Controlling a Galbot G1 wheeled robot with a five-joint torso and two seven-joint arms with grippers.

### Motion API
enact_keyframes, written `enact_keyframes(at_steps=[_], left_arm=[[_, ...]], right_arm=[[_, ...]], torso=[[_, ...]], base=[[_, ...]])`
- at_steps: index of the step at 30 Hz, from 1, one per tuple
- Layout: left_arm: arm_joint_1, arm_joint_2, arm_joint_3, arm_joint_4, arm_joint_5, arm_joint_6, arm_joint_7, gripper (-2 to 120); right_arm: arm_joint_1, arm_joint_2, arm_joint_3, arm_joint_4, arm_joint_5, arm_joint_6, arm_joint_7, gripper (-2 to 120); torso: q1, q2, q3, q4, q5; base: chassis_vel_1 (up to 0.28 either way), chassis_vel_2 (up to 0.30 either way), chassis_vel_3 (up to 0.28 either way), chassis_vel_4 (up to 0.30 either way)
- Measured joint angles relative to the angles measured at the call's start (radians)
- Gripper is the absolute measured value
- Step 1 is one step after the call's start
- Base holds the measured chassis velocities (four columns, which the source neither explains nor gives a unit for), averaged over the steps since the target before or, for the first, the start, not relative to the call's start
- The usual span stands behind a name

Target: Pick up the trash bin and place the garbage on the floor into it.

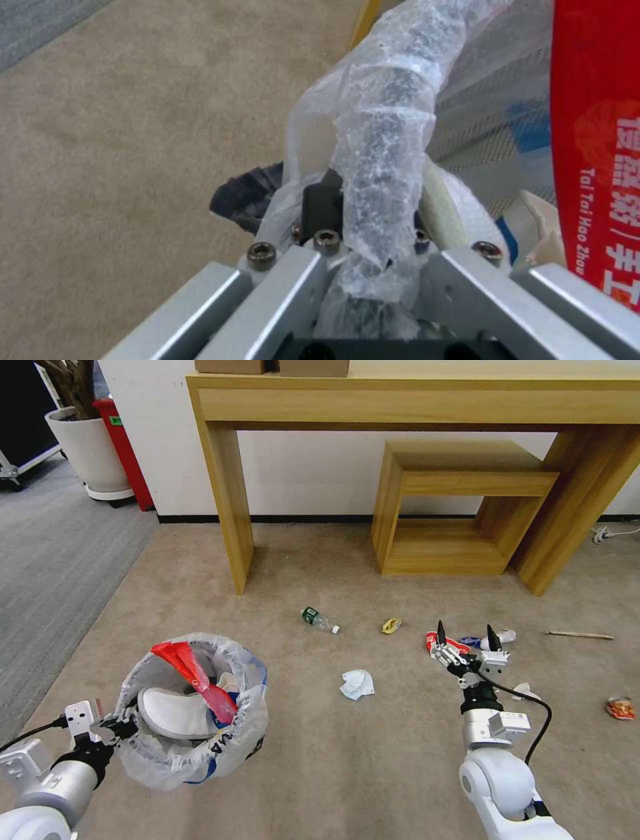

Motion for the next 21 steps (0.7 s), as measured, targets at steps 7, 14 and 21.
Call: enact_keyframes(at_steps=[7, 14, 21], left_arm=[[-0.006, -0.006, 0.005, 0.007, 0.001, 0.0, 0.0, 1], [-0.008, -0.009, 0.007, 0.013, 0.004, -0.002, 0.0, 1], [-0.012, -0.009, 0.007, 0.018, 0.004, -0.002, 0.0, 1]], right_arm=[[0.007, -0.001, -0.005, -0.009, 0.0, 0.0, 0.0, 100], [0.014, -0.001, -0.013, -0.017, 0.002, 0.0, 0.001, 100], [0.019, 0.004, -0.018, -0.026, 0.0, 0.0, 0.002, 100]], torso=[[0.0, 0.0, 0.0, -0.0001, 0.0001], [0.0, 0.0, 0.0, 0.0, 0.0], [0.0, 0.0, 0.0, 0.0, 0.0]], base=[[-0.129, 0.127, 0.126, -0.118], [-0.109, 0.117, 0.108, -0.106], [-0.108, 0.099, 0.096, -0.103]])
